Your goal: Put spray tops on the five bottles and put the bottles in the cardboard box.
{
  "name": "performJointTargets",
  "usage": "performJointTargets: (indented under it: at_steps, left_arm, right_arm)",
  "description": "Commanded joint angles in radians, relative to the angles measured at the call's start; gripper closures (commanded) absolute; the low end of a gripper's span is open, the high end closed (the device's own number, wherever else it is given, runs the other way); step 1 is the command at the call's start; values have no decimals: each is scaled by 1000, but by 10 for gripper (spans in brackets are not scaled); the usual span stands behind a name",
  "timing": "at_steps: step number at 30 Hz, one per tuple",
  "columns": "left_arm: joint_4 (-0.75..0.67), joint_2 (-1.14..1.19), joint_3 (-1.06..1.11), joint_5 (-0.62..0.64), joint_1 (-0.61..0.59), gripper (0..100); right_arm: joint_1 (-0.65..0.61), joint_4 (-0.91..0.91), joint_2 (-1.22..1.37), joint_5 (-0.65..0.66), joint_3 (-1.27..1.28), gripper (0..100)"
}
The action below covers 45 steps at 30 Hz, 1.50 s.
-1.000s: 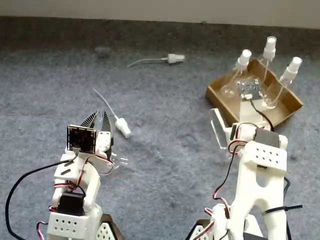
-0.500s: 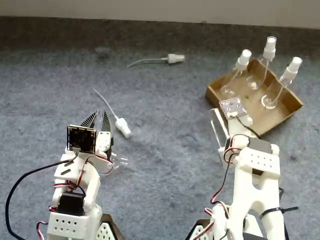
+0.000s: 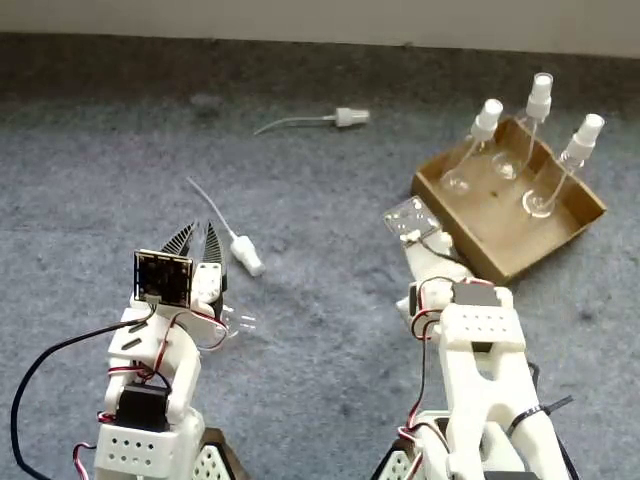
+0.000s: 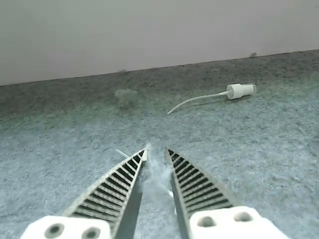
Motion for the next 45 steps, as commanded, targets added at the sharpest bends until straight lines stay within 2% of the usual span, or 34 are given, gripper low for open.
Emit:
performJointTargets:
  at_steps: [1, 4, 10, 15, 20, 24, 27, 31, 41, 45]
  left_arm:
    - [0, -13, -10, 3, 2, 994]
    - [0, -13, -10, 3, 2, 994]
    - [0, -13, -8, 2, 21, 994]
    - [-2, -13, 2, 2, 27, 993]
    - [-2, -13, 4, 2, 27, 993]
    - [-2, -13, 4, 2, 27, 993]
    - [-2, -13, 4, 2, 27, 993]
    - [-2, -13, 4, 2, 27, 993]
    - [-2, -13, 4, 2, 27, 993]
    - [-2, -13, 4, 2, 27, 993]
  right_arm:
    - [-5, -21, -12, 11, -16, 991]
    - [62, -19, -12, 9, -18, 980]
    - [110, -25, -13, 9, -19, 841]
    - [85, -7, -13, 6, -90, 834]
    - [54, 140, -13, 5, -225, 832]
    - [54, 154, -7, 9, -315, 832]
    - [53, 88, 1, 11, -334, 832]
    - [51, -21, 1, 12, -229, 832]
    - [50, -105, 2, 14, -105, 832]
    - [48, -189, 1, 114, -30, 832]
